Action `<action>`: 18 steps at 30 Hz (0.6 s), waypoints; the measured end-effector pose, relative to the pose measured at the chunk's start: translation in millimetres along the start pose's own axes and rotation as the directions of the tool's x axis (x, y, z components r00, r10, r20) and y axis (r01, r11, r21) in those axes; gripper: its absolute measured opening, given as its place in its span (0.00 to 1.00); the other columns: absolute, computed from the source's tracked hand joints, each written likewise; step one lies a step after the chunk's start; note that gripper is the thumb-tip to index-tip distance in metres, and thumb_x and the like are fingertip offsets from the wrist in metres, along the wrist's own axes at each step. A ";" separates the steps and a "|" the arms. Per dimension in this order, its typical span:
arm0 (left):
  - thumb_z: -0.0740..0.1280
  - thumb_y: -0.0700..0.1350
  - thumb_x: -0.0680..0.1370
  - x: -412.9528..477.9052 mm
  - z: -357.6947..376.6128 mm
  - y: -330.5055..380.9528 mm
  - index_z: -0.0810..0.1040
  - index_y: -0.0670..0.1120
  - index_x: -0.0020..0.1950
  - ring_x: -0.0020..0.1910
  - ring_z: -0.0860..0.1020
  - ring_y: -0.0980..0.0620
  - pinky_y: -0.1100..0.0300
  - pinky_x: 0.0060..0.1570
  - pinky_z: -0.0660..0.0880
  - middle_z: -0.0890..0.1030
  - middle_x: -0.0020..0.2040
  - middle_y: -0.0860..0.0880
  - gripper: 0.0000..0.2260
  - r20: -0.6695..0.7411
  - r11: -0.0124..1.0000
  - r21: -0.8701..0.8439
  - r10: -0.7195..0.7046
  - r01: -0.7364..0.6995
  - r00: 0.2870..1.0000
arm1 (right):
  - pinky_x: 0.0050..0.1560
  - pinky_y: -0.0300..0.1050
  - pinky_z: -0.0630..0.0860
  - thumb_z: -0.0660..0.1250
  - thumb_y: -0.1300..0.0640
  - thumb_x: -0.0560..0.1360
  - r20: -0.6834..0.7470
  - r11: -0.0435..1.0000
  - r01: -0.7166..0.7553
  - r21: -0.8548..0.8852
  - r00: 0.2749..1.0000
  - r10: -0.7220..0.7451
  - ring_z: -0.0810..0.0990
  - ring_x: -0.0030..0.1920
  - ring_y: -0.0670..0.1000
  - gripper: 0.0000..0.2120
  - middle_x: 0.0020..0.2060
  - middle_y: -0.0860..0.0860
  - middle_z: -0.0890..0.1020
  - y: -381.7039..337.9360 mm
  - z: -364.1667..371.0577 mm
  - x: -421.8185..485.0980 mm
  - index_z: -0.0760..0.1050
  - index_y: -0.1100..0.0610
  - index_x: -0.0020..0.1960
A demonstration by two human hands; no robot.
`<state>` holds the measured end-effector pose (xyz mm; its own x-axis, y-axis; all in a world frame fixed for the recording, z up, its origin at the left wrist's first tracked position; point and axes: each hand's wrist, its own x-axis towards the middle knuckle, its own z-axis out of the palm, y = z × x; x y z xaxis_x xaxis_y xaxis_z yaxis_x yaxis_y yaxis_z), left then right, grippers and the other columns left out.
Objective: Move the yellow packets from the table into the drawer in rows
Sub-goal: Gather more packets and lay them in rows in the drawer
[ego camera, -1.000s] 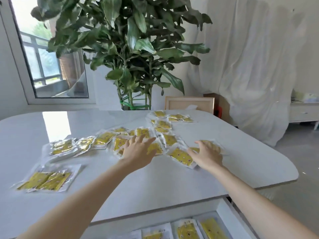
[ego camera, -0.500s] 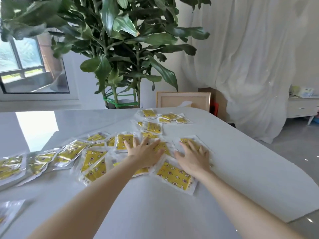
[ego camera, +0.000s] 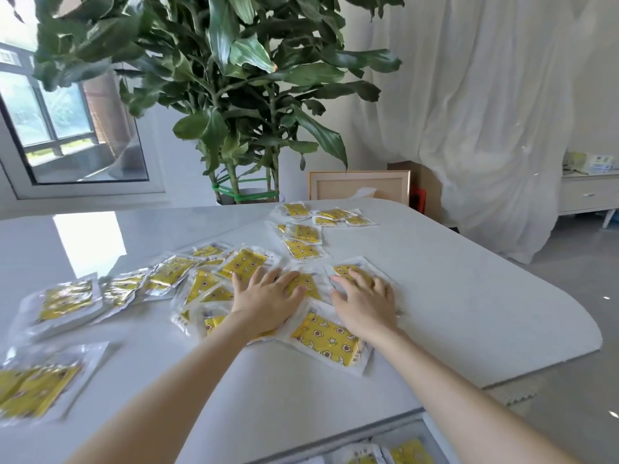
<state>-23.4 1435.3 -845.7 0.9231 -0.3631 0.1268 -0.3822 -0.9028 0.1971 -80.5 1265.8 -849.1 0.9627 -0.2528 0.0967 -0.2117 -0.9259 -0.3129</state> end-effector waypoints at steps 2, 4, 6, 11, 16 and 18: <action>0.45 0.64 0.79 -20.5 -5.3 -8.8 0.57 0.62 0.74 0.77 0.49 0.51 0.35 0.71 0.38 0.57 0.77 0.56 0.24 -0.011 1.000 0.008 -0.008 0.008 1.000 | 0.75 0.58 0.45 0.47 0.43 0.81 0.000 1.000 0.011 0.006 1.000 -0.011 0.50 0.77 0.58 0.21 0.78 0.44 0.54 -11.1 2.4 -14.3 0.61 0.37 0.73; 0.46 0.63 0.79 -40.1 -9.0 -17.9 0.56 0.62 0.74 0.78 0.48 0.51 0.36 0.71 0.37 0.56 0.77 0.56 0.23 -0.021 1.000 0.006 -0.020 0.021 1.000 | 0.75 0.58 0.45 0.47 0.44 0.81 -0.009 1.000 0.024 0.014 1.000 -0.024 0.50 0.76 0.58 0.21 0.78 0.44 0.55 -21.9 5.2 -27.3 0.61 0.37 0.72; 0.46 0.64 0.79 -56.1 -13.2 -25.7 0.55 0.63 0.74 0.78 0.48 0.51 0.38 0.72 0.38 0.56 0.77 0.56 0.23 -0.018 0.999 0.009 -0.032 0.032 0.999 | 0.75 0.58 0.46 0.48 0.45 0.80 -0.017 0.999 0.029 0.029 0.999 -0.028 0.51 0.76 0.58 0.21 0.77 0.45 0.56 -31.3 7.1 -36.8 0.62 0.38 0.72; 0.48 0.63 0.79 -89.2 -20.9 -44.9 0.60 0.62 0.73 0.77 0.53 0.52 0.42 0.72 0.46 0.62 0.75 0.58 0.22 -0.075 0.999 0.022 -0.046 0.048 0.996 | 0.73 0.56 0.49 0.49 0.47 0.81 -0.059 0.998 0.052 0.046 0.997 -0.049 0.55 0.74 0.58 0.20 0.76 0.45 0.60 -53.0 13.2 -61.0 0.66 0.42 0.71; 0.56 0.57 0.80 -109.9 -32.0 -51.2 0.73 0.58 0.66 0.66 0.71 0.52 0.51 0.65 0.63 0.73 0.68 0.56 0.16 -0.255 0.993 -0.117 -0.053 0.023 0.966 | 0.69 0.54 0.58 0.54 0.49 0.80 -0.210 0.994 0.077 0.078 0.976 -0.059 0.65 0.68 0.55 0.15 0.67 0.43 0.72 -66.5 13.4 -71.7 0.76 0.46 0.61; 0.60 0.51 0.80 -114.4 -39.5 -53.2 0.74 0.56 0.66 0.58 0.77 0.48 0.55 0.56 0.71 0.74 0.67 0.53 0.15 -0.343 0.945 -0.327 -0.119 0.001 0.932 | 0.68 0.55 0.60 0.56 0.50 0.80 -0.295 0.990 0.083 0.112 0.954 -0.046 0.66 0.65 0.54 0.13 0.63 0.43 0.76 -69.0 8.7 -77.5 0.78 0.46 0.58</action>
<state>-110.3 1534.0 -832.3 0.8911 -0.1516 0.4277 -0.3744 -0.7782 0.5042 -139.1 1351.7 -843.2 0.8786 -0.2813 0.3859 -0.1109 -0.9062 -0.4080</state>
